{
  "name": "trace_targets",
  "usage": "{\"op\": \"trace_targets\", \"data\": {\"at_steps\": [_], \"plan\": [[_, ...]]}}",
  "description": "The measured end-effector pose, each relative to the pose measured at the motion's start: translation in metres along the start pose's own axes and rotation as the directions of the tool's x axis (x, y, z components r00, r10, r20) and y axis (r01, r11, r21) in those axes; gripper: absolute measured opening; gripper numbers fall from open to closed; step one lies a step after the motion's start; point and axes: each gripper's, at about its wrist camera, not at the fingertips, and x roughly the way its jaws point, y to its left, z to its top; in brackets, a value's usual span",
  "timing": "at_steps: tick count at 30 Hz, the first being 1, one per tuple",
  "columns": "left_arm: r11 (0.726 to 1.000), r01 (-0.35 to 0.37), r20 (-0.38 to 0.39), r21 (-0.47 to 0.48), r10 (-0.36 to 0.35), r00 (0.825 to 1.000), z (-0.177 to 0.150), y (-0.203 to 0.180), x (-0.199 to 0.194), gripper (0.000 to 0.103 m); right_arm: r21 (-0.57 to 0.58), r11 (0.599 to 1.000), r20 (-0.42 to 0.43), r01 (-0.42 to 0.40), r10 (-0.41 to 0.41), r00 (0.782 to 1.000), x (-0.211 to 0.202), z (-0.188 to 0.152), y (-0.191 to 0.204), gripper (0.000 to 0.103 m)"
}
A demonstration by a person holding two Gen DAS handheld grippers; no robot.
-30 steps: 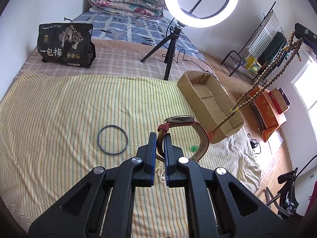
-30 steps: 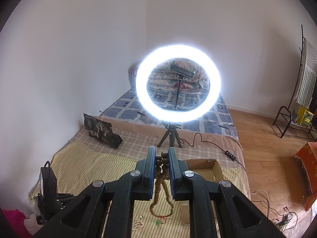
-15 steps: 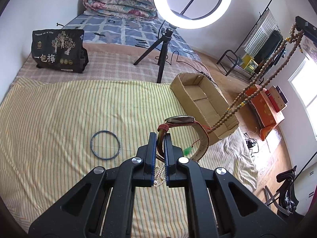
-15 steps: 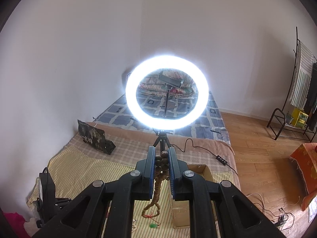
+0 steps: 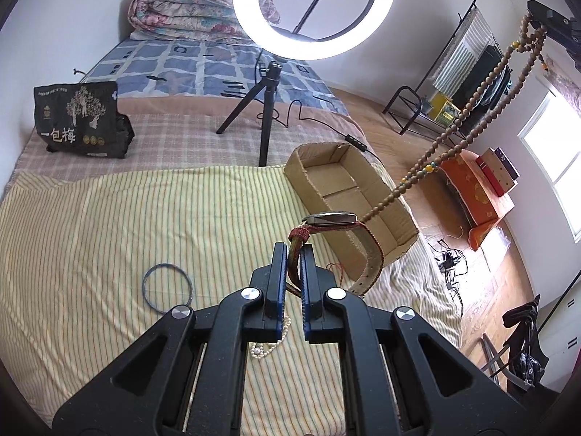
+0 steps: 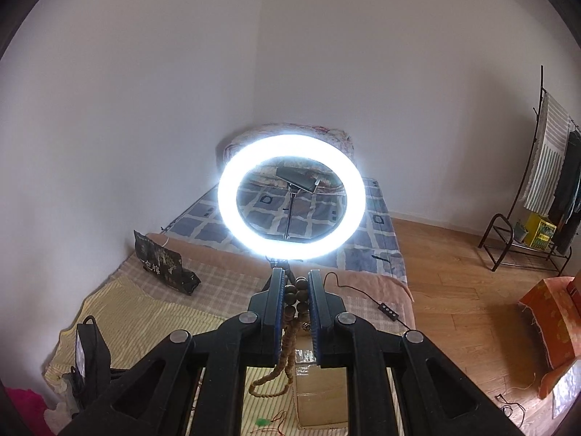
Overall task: Organize jewelry
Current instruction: 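Lift the watch with the left tool while the right tool carries the mala over the box, then open the right tool to drop the mala in the box while the left tool releases the watch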
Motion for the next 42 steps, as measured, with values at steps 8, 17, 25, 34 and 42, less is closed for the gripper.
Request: {"op": "trace_targets", "data": {"at_steps": [8, 17, 25, 34, 42], "plan": [[0.999, 0.028, -0.008, 0.017, -0.028, 1.000, 0.017, -0.028, 0.021, 0.005, 0.007, 1.000, -0.014, 0.028, -0.028, 1.000, 0.020, 0.004, -0.019, 0.010], [0.997, 0.056, -0.037, 0.048, -0.054, 0.998, 0.029, -0.067, 0.067, 0.005, 0.026, 0.998, -0.049, 0.061, -0.059, 0.997, 0.059, -0.007, -0.052, 0.010], [0.995, 0.064, -0.068, 0.074, -0.059, 0.996, 0.027, -0.095, 0.119, 0.005, 0.056, 0.996, -0.108, 0.066, -0.060, 0.992, 0.110, -0.028, -0.084, 0.010], [0.993, 0.078, -0.116, 0.089, -0.067, 0.991, 0.014, -0.111, 0.168, 0.005, 0.101, 0.994, -0.198, 0.045, -0.025, 0.980, 0.178, -0.065, -0.110, 0.010], [0.992, 0.095, -0.169, 0.081, -0.080, 0.982, 0.000, -0.111, 0.204, 0.005, 0.162, 0.987, -0.275, 0.004, 0.041, 0.961, 0.241, -0.099, -0.120, 0.010]]}}
